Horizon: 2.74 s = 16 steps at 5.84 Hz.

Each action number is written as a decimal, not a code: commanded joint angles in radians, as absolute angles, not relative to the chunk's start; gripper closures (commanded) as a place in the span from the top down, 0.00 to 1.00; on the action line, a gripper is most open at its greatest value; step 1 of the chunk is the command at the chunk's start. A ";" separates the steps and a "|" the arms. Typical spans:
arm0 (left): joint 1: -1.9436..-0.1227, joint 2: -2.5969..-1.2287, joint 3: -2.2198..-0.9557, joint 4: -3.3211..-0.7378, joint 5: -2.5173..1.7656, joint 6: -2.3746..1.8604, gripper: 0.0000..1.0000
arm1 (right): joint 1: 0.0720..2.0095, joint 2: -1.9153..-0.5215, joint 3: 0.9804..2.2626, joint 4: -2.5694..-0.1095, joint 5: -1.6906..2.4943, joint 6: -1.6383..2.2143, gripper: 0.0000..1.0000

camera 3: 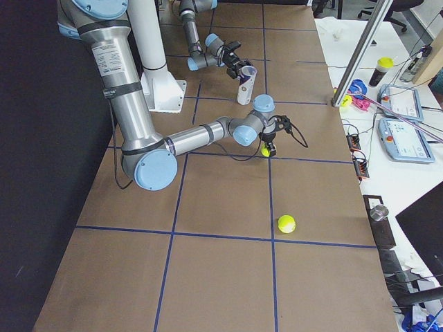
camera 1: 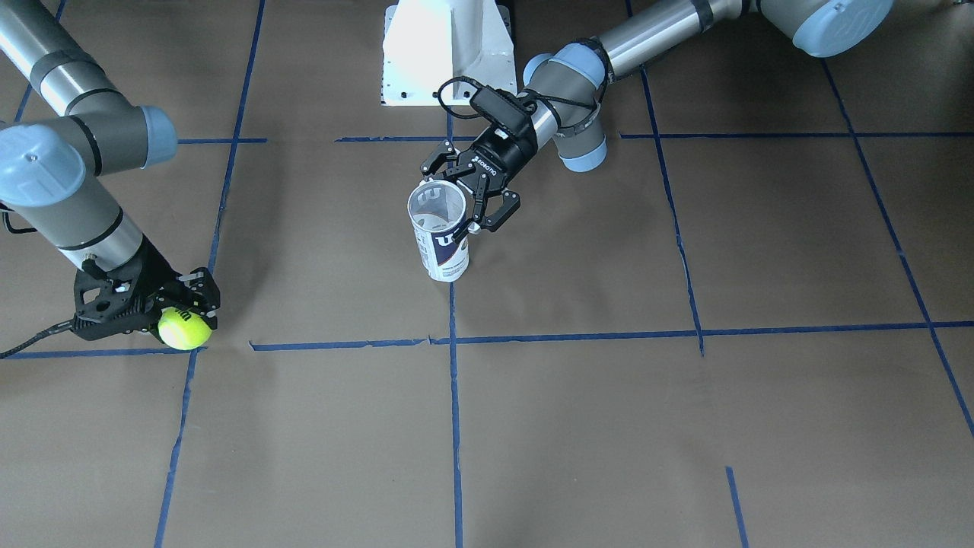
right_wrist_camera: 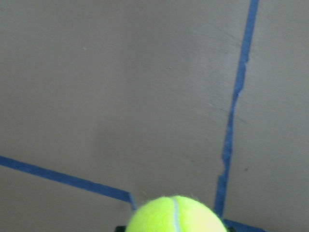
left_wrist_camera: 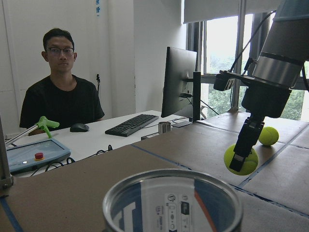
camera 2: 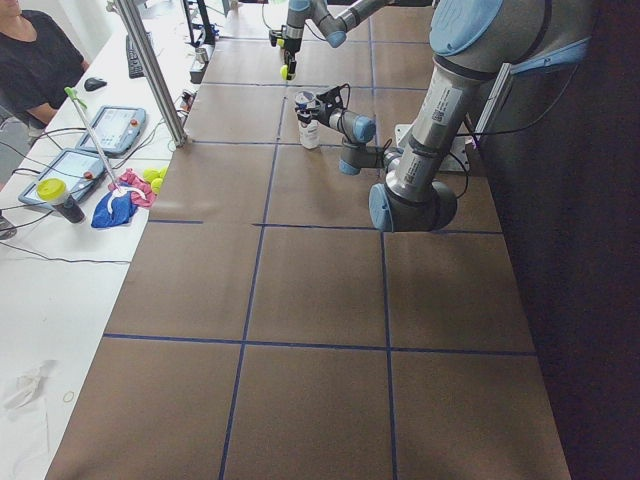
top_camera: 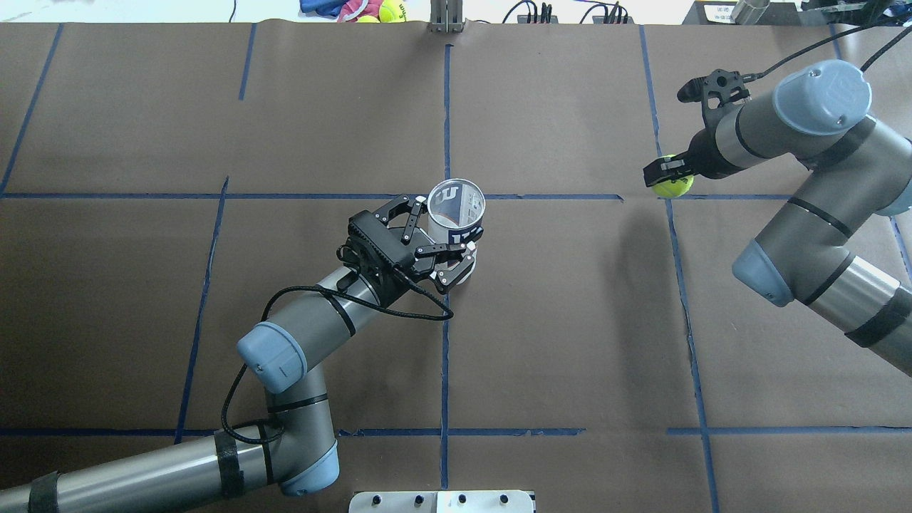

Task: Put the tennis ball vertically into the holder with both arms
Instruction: 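Carry the ball with the right gripper over the tube opening, then open the right gripper to drop the ball into the tube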

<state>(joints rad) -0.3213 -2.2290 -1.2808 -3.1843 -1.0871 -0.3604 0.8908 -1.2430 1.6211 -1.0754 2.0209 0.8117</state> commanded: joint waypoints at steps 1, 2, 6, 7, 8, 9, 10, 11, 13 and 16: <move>-0.318 -2.226 -1.281 -3.201 -1.085 -0.360 0.81 | 0.861 -1.197 1.785 -1.130 2.060 1.072 0.02; -0.318 -2.226 -1.279 -3.224 -1.085 -0.360 0.81 | 0.827 -1.145 1.843 -1.179 2.060 1.189 0.02; -0.311 -2.224 -1.264 -3.232 -1.085 -0.359 0.81 | 0.697 -0.958 1.936 -1.394 1.982 1.404 0.04; -0.310 -2.224 -1.256 -3.232 -1.085 -0.360 0.81 | 0.665 -0.922 1.934 -1.440 1.955 1.405 0.04; -0.310 -2.224 -1.258 -3.232 -1.085 -0.360 0.84 | 0.646 -0.913 1.931 -1.440 1.924 1.407 0.04; -0.310 -2.226 -1.258 -3.232 -1.085 -0.360 0.86 | 0.635 -0.893 1.925 -1.457 1.902 1.432 0.04; -0.308 -2.226 -1.258 -3.232 -1.085 -0.362 0.87 | 0.631 -0.891 1.924 -1.457 1.895 1.434 0.04; -0.302 -2.227 -1.258 -3.232 -1.085 -0.362 0.87 | 0.627 -0.872 1.896 -1.457 1.890 1.436 0.04; -0.302 -2.227 -1.258 -3.232 -1.085 -0.362 0.87 | 0.620 -0.828 1.846 -1.457 1.868 1.434 0.26; -0.302 -2.229 -1.258 -3.232 -1.085 -0.362 0.87 | 0.620 -0.831 1.859 -1.457 1.868 1.430 0.99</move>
